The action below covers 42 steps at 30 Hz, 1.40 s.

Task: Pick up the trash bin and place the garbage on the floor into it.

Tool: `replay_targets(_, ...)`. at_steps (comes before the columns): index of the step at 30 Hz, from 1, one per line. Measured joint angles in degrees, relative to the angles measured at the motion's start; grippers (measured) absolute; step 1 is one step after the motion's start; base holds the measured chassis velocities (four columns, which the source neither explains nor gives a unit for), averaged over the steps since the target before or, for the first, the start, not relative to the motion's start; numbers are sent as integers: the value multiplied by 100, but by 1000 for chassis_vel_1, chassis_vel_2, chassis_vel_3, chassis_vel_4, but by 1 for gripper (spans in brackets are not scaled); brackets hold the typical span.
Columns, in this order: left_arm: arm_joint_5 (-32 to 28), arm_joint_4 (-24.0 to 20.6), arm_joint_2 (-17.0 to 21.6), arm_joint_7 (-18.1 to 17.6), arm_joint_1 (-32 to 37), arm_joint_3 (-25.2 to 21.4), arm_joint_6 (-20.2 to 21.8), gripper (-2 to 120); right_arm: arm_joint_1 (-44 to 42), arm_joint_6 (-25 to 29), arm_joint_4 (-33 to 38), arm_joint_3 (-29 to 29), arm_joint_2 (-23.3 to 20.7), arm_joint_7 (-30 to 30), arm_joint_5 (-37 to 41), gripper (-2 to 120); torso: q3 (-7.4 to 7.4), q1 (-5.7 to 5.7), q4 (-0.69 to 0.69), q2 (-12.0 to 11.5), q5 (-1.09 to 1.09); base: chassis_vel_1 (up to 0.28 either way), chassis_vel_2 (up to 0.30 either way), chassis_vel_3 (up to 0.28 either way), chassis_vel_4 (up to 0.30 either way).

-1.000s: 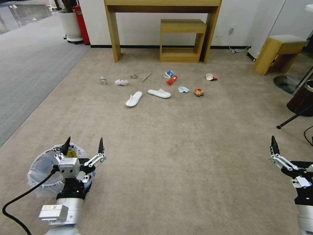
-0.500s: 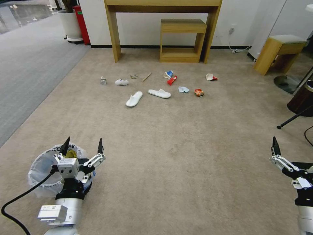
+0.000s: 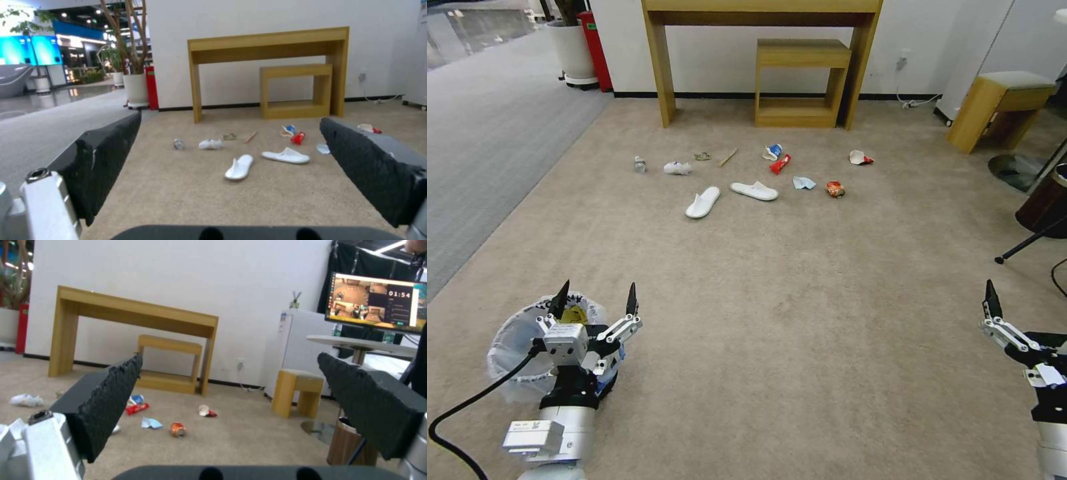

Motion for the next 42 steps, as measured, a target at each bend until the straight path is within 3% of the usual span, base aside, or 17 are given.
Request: replay_targets(42,89,-45,-71,14,86,29,-53,100,-42,103,-18,93,-32,-30,86,100,0,0,0,0,0,3,3,-3,-2)
